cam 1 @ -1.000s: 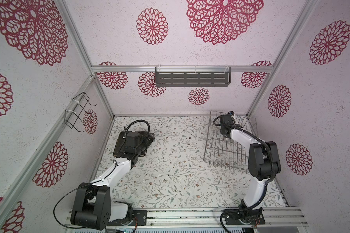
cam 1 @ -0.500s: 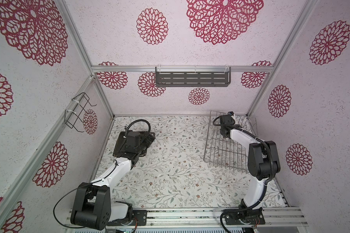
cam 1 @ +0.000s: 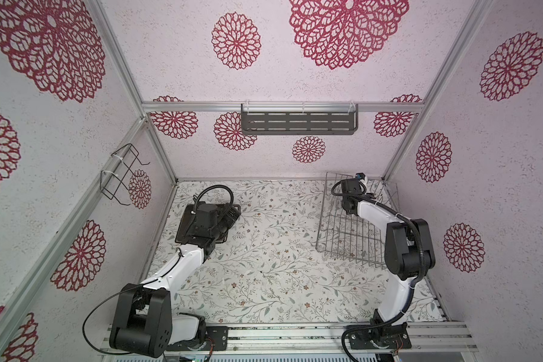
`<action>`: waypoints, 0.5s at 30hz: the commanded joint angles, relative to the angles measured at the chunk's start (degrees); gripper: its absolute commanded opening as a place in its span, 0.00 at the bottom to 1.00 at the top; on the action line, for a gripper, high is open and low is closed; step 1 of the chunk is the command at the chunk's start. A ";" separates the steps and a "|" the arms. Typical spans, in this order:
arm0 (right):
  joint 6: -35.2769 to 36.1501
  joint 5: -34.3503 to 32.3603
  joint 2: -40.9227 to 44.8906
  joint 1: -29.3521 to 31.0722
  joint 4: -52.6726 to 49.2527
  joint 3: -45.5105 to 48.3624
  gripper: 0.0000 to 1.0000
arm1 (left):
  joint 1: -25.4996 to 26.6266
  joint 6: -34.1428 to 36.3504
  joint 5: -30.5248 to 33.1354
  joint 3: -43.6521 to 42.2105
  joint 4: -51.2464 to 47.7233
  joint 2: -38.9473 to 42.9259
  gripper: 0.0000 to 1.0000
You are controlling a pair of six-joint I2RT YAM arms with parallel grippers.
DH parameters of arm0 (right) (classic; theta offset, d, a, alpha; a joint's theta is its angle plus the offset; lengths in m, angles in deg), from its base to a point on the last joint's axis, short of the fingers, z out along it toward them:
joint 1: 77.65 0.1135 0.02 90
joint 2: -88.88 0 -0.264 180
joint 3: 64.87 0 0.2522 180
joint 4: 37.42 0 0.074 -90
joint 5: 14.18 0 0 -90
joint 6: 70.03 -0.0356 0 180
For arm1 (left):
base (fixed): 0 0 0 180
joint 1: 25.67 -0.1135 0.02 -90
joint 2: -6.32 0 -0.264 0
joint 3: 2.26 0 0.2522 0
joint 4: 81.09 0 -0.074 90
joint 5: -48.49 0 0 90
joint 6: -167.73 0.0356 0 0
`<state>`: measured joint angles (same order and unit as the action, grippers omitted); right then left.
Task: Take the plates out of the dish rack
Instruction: 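Lift the green-rimmed white plate up out of the rack with the right gripper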
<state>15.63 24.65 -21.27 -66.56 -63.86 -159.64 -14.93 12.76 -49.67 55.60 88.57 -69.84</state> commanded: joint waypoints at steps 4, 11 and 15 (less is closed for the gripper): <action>3.01 -4.78 0.38 0.80 2.12 -0.68 0.06 | 0.60 0.06 -0.01 1.34 1.94 0.14 0.97; 4.31 -8.19 0.92 1.19 4.75 -0.91 0.00 | 0.60 0.04 -0.19 1.26 2.50 -0.13 0.97; 5.98 -8.77 2.01 1.39 6.38 -0.75 0.00 | 0.60 -0.14 -0.27 0.90 3.25 -0.39 0.97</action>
<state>19.24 20.71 -21.33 -65.34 -61.33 -159.60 -14.93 12.70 -49.78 55.60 89.65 -69.84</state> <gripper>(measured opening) 0.109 0.974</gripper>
